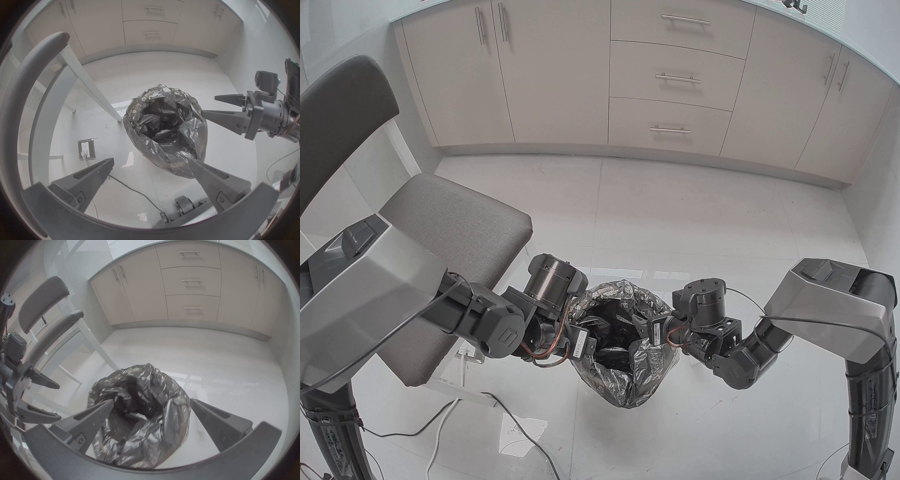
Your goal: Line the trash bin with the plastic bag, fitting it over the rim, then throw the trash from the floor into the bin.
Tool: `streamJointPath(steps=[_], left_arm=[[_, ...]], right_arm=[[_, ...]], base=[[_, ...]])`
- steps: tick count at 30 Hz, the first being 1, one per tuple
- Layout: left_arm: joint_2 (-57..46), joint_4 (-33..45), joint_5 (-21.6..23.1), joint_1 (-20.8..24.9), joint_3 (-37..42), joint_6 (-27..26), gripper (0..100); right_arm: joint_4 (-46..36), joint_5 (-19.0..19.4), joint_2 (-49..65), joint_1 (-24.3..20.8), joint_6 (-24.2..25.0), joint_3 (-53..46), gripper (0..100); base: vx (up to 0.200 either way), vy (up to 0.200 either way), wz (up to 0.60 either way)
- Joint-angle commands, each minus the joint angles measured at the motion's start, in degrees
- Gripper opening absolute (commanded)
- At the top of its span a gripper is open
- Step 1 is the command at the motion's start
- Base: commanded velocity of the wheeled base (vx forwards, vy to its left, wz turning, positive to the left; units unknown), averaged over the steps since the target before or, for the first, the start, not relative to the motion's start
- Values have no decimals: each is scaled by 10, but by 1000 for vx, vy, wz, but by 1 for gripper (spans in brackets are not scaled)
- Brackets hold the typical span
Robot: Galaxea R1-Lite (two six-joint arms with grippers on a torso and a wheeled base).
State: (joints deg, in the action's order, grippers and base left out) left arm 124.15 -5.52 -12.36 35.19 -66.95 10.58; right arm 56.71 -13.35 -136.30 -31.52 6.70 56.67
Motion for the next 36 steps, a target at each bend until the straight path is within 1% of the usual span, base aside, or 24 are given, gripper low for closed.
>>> streamJointPath(steps=[1, 7, 14, 27, 36], left_arm=[[24, -1, -1, -12, -10, -1, 100], [36, -4, -1, -10, -13, -1, 100], [39, -4, -1, -11, -13, 0, 100], [40, -4, 0, -12, -13, 0, 100], [40, -4, 0, -12, -13, 0, 100]], right_arm=[[-1, -10, -63, 17, -11, 27, 100], [0, -11, -90, 30, -13, 27, 100], [1, -11, -121, 31, -14, 23, 100], [3, -12, -108, 55, -14, -2, 100], [5, -11, -76, 41, -13, -2, 100]], base=[[0, 0, 0], [0, 0, 0], [0, 0, 0], [0, 0, 0], [0, 0, 0]])
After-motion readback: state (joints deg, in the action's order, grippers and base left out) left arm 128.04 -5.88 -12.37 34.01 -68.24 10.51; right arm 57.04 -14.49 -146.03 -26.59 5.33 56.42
